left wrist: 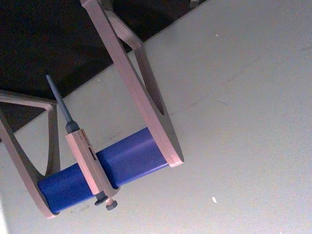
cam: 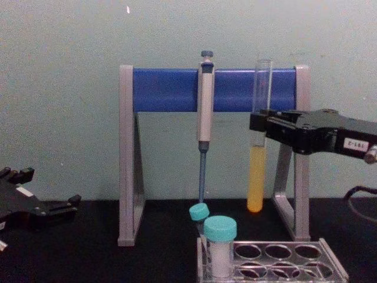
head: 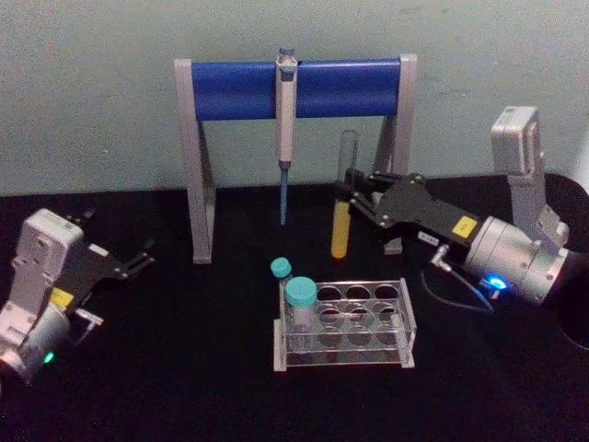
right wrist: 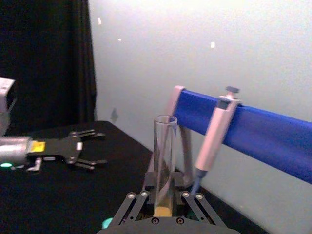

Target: Pick up the test tube from the test tube rack, shake it, then place it back into the test tube rack.

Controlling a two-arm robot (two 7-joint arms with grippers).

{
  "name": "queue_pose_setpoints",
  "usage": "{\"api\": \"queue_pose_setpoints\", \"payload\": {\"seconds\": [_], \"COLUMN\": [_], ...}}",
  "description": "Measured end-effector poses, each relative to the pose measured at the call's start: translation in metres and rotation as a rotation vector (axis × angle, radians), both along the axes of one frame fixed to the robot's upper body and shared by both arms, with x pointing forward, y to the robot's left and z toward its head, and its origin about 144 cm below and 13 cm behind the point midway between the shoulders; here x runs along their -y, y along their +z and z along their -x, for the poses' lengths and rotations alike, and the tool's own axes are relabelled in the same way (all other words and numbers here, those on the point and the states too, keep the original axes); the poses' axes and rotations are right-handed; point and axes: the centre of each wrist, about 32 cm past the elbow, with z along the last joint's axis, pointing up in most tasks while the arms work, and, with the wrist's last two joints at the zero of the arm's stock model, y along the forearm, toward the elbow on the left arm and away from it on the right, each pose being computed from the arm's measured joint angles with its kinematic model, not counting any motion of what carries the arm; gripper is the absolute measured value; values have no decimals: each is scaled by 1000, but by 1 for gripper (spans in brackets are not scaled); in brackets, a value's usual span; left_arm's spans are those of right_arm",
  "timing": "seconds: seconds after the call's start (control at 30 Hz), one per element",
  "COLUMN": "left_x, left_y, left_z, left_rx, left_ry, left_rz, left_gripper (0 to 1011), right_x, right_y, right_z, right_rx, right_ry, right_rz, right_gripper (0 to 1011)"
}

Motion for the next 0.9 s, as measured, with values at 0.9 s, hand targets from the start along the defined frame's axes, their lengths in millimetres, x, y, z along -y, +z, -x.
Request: {"api": "queue_pose_setpoints", "payload": {"seconds": [0.9], "left_x": [0], "left_y": [0], "left_z": [0], "left_rx": [0], "left_ry": [0], "left_rz": [0], "left_gripper": [1009], "right_x": [27], "right_y": [0], "right_z": [20], "right_rx": [-5], "right_ry": [-113], "right_rz": [4], "right_gripper": [221]}}
